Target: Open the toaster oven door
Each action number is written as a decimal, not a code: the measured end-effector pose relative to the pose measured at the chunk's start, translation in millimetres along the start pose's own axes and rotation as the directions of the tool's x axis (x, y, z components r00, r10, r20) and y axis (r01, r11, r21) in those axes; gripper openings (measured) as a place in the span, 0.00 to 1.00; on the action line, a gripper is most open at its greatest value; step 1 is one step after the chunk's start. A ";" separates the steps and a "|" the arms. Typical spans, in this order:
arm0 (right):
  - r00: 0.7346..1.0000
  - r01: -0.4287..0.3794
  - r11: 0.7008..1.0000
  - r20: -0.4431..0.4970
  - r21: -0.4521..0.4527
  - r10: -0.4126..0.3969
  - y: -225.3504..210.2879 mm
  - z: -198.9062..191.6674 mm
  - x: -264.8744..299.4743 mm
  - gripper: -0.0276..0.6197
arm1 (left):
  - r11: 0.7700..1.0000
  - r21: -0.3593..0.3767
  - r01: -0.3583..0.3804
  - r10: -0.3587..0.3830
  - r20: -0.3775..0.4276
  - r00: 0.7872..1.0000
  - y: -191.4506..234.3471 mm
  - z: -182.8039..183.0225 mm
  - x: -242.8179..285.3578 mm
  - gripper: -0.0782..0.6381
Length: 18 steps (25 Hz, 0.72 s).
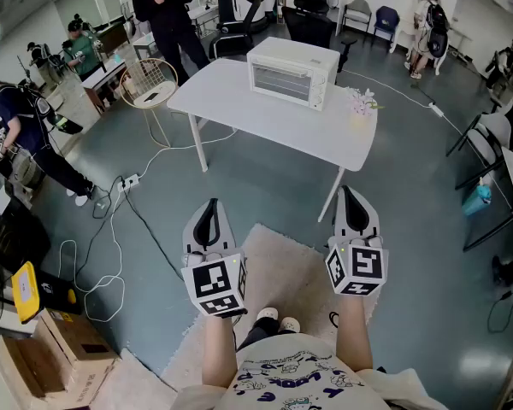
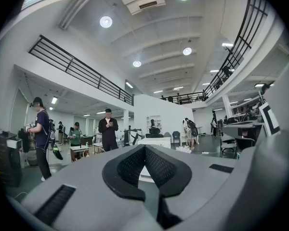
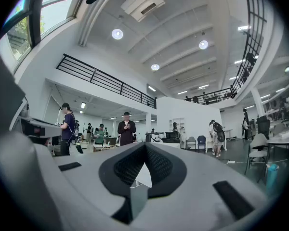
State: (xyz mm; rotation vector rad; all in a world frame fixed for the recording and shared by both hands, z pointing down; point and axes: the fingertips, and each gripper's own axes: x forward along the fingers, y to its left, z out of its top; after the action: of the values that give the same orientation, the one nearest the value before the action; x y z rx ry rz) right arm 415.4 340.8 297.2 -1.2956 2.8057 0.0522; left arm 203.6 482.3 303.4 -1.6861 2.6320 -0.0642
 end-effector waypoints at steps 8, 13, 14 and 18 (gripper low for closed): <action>1.000 -0.003 1.000 0.000 0.000 0.003 6.3 2.7 4.1 0.04 | 1.000 0.000 0.005 -0.005 0.002 1.000 3.2 3.5 1.3 0.12; 1.000 -0.004 1.000 -0.014 -0.011 0.004 11.7 -3.8 11.7 0.04 | 1.000 -0.004 -0.005 0.005 0.002 1.000 9.3 0.7 6.1 0.12; 1.000 -0.005 1.000 -0.016 -0.006 0.005 12.9 -4.9 14.2 0.04 | 1.000 -0.005 -0.005 0.005 0.000 1.000 11.0 -0.1 8.2 0.12; 0.999 -0.019 1.000 -0.028 0.017 0.019 20.4 -9.5 28.5 0.29 | 1.000 -0.009 -0.005 0.005 -0.006 1.000 19.6 -3.3 20.1 0.12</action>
State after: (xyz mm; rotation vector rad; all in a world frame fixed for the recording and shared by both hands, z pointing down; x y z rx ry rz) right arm 381.0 331.9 305.1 -1.2763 2.8358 0.0110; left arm 177.3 472.3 306.0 -1.6849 2.6440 -0.0575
